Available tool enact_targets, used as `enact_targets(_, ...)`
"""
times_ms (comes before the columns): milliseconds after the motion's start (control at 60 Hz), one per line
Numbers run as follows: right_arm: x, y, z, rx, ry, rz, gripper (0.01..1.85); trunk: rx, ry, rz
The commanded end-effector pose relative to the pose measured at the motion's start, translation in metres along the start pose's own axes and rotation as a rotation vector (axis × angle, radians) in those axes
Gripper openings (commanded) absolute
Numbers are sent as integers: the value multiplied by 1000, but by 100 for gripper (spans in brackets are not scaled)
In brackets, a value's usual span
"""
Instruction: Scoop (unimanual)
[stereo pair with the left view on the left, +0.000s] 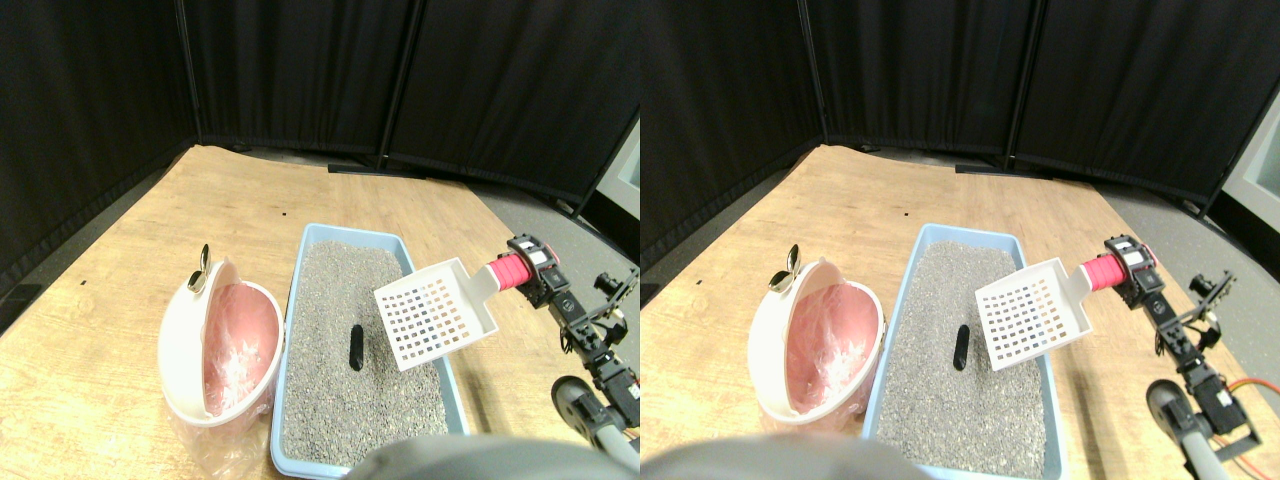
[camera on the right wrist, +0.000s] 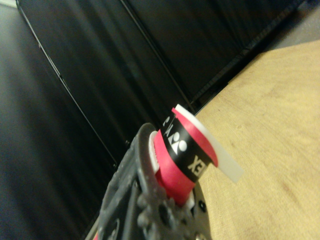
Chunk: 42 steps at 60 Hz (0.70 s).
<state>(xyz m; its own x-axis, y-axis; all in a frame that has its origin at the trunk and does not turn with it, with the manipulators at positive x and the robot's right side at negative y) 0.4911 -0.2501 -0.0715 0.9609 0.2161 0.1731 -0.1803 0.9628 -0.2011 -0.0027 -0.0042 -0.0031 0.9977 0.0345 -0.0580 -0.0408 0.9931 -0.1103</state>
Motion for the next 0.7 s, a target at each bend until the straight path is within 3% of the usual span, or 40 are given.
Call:
enact_targets(17, 5, -4, 8, -28, -54, 15, 6, -36, 17, 26)
enact_targets(250, 22, 2, 2, -126, 13, 44, 6, -82, 31, 67)
enact_targets(400, 30, 4, -9, -186, 17, 78, 6, -104, 46, 88)
enact_targets(433, 31, 7, -10, -203, 37, 47, 8, -109, 46, 93)
enact_targets(700, 44, 18, -12, -286, 31, 68, 6, -146, 66, 121)
